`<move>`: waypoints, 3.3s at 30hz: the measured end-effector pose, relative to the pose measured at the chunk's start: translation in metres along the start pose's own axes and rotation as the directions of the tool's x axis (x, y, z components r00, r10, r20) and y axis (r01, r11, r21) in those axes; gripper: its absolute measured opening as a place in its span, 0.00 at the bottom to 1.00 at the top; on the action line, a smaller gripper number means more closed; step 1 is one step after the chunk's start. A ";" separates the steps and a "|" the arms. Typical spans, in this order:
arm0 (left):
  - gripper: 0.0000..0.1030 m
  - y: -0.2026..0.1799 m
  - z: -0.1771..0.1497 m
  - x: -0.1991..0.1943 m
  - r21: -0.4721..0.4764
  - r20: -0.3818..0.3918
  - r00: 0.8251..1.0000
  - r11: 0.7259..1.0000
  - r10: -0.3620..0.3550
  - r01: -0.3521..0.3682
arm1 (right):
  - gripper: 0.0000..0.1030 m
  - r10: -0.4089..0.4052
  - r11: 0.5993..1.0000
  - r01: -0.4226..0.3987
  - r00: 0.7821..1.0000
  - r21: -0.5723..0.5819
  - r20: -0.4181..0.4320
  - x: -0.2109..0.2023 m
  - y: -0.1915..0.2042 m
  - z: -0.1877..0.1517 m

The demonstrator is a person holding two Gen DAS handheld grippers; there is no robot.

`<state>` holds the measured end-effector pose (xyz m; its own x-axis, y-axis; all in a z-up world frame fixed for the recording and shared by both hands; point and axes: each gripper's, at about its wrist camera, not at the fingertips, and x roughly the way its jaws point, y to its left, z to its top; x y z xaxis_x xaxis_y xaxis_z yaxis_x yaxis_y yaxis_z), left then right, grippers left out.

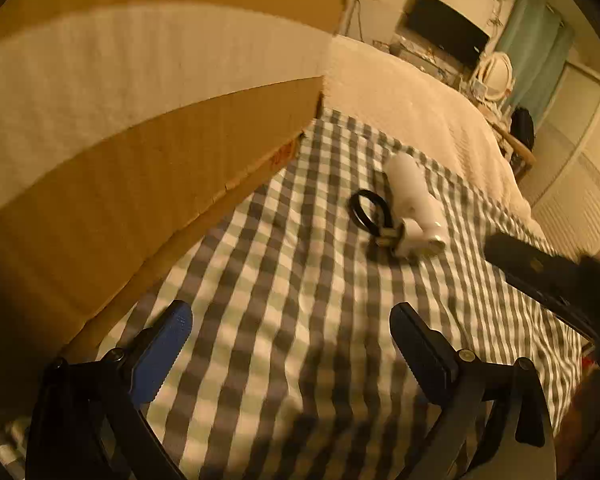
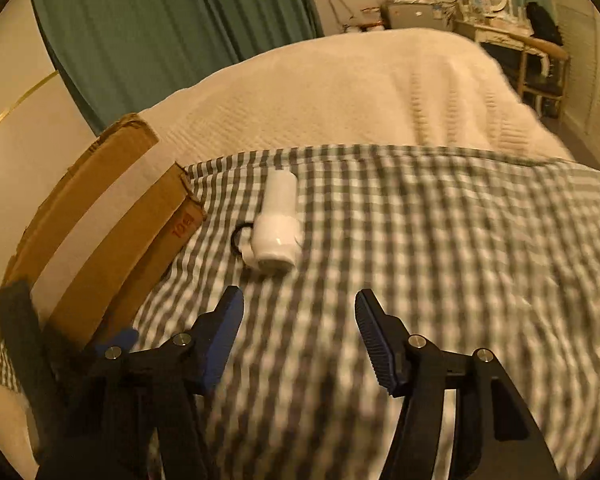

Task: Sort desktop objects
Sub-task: 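Grasp the white hair dryer with the right tool while the left tool grasps the black hair tie, then carry the hair dryer and hair tie into the cardboard box and release both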

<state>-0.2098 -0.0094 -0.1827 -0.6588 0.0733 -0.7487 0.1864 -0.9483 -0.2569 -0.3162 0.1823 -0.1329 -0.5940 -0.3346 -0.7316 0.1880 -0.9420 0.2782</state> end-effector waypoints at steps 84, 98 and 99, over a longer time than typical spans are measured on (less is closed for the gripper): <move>0.06 0.139 0.108 -0.146 0.030 0.229 0.973 0.999 -0.022 0.016 | 0.42 0.199 0.951 -0.188 0.980 -0.248 0.022 -0.080 0.257 0.050; 0.93 0.133 0.109 -0.173 0.031 0.232 0.969 0.995 0.088 -0.098 | 0.74 0.030 0.983 -0.004 0.990 -0.182 0.139 -0.094 0.224 0.053; 0.98 0.126 0.105 -0.185 0.024 0.248 0.963 0.993 0.110 -0.120 | 0.77 0.004 0.984 0.024 0.987 -0.174 0.160 -0.108 0.215 0.044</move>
<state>-0.1413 -0.1749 -0.0125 -0.7940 -0.1104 -0.5978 0.2466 -0.9573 -0.1508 -0.2464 0.0174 0.0332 -0.7107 -0.3295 -0.6215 0.3068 -0.9402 0.1477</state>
